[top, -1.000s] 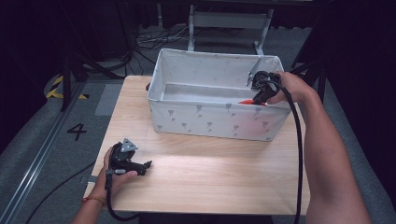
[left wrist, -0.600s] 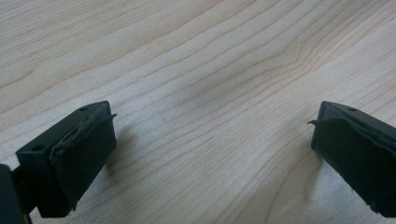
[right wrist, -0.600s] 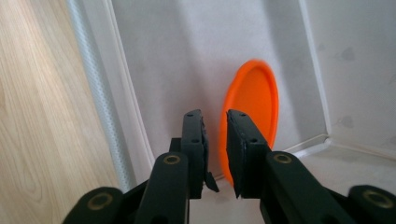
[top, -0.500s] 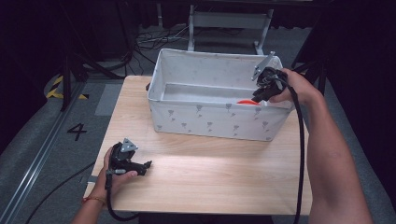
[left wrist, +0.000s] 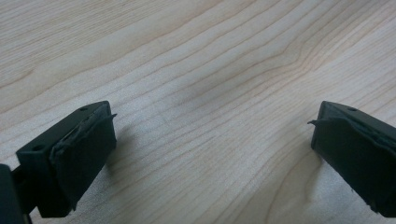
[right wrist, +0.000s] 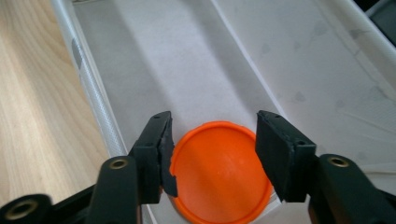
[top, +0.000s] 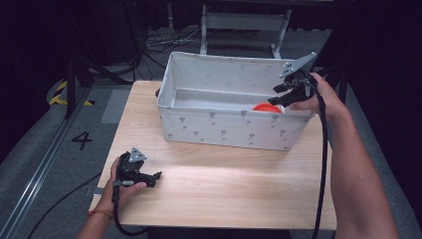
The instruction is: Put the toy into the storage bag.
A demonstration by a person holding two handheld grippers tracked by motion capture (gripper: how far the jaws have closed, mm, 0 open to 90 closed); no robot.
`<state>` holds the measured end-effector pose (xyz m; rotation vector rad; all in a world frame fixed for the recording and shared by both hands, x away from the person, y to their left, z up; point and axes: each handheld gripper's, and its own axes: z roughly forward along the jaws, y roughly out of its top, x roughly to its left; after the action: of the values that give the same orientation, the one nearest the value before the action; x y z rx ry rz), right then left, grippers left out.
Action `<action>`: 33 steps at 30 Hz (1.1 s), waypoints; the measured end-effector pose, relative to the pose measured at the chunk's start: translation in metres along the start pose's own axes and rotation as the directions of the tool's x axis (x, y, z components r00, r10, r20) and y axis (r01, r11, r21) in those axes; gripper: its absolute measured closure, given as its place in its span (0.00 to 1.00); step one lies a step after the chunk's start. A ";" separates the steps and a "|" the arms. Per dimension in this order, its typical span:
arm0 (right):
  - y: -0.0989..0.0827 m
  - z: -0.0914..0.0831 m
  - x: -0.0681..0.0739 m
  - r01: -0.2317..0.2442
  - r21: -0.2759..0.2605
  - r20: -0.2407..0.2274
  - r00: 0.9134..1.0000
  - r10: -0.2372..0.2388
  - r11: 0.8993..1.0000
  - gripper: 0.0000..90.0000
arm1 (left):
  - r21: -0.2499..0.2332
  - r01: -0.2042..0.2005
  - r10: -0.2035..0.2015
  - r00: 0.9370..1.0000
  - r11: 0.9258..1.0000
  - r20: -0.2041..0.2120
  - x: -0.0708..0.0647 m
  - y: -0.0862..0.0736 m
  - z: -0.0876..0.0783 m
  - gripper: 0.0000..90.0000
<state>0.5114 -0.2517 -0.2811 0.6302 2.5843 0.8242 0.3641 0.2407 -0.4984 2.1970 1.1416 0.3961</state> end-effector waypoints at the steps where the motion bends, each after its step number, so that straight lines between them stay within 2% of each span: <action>1: -0.001 -0.001 0.001 -0.009 -0.009 0.035 0.999 0.010 1.000 0.44 | -0.001 -0.002 0.002 1.000 1.000 -0.002 0.000 0.000 0.000 0.00; 3: -0.001 -0.004 0.002 -0.036 -0.030 0.085 0.996 0.038 0.999 0.39 | -0.001 -0.002 0.002 1.000 1.000 -0.003 0.000 0.000 0.000 0.00; 5: -0.002 -0.008 0.004 -0.066 -0.077 0.116 0.990 0.074 0.995 0.32 | -0.002 0.000 0.000 1.000 1.000 -0.003 0.000 0.000 0.000 0.01; 8: -0.004 -0.011 0.008 -0.087 -0.106 0.136 0.986 0.101 0.991 0.26 | -0.002 0.000 0.000 1.000 1.000 -0.003 0.000 0.000 0.000 0.01; 10: -0.006 -0.012 0.011 -0.099 -0.112 0.161 0.980 0.117 0.989 0.24 | -0.002 0.000 0.000 1.000 1.000 -0.003 0.000 0.000 0.000 0.01; 11: -0.006 -0.012 0.011 -0.099 -0.112 0.161 0.980 0.117 0.989 0.24 | -0.002 0.000 0.000 1.000 1.000 -0.003 0.000 0.000 0.000 0.01; 12: -0.008 -0.014 0.013 -0.109 -0.116 0.179 0.975 0.128 0.987 0.23 | -0.002 0.000 0.000 1.000 1.000 -0.004 0.000 0.000 0.000 0.01; 15: -0.010 -0.016 0.014 -0.128 -0.125 0.186 0.971 0.150 0.984 0.23 | -0.002 0.000 0.000 1.000 1.000 -0.003 0.000 0.000 0.000 0.01; 16: -0.013 -0.020 0.015 -0.145 -0.142 0.197 0.965 0.171 0.979 0.23 | -0.002 0.000 0.000 1.000 1.000 -0.003 0.000 0.000 0.000 0.01; 20: -0.016 -0.027 0.019 -0.154 -0.159 0.220 0.957 0.187 0.975 0.22 | -0.002 0.000 0.000 1.000 1.000 -0.003 0.000 0.000 0.000 0.01; 23: -0.018 -0.032 0.023 -0.153 -0.177 0.222 0.956 0.191 0.972 0.22 | -0.002 0.000 0.000 1.000 1.000 -0.004 0.000 0.000 0.000 0.01; 28: -0.023 -0.040 0.032 -0.157 -0.189 0.248 0.947 0.202 0.969 0.21 | -0.002 0.000 0.000 1.000 1.000 -0.003 0.000 0.000 0.000 0.01; 30: -0.026 -0.043 0.035 -0.156 -0.191 0.244 0.949 0.201 0.969 0.21 | -0.002 0.000 0.000 1.000 1.000 -0.003 0.000 0.000 0.000 0.01; 32: -0.030 -0.046 0.039 -0.151 -0.196 0.261 0.944 0.200 0.969 0.21 | -0.002 0.000 0.000 1.000 1.000 -0.004 0.000 0.000 0.000 0.01; 33: -0.032 -0.047 0.041 -0.150 -0.198 0.260 0.945 0.199 0.969 0.21 | -0.002 0.000 0.000 1.000 1.000 -0.004 0.000 0.000 0.000 0.01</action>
<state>0.4459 -0.2756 -0.2725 0.8644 2.1988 0.9340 0.3638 0.2406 -0.4983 2.1954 1.1427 0.4011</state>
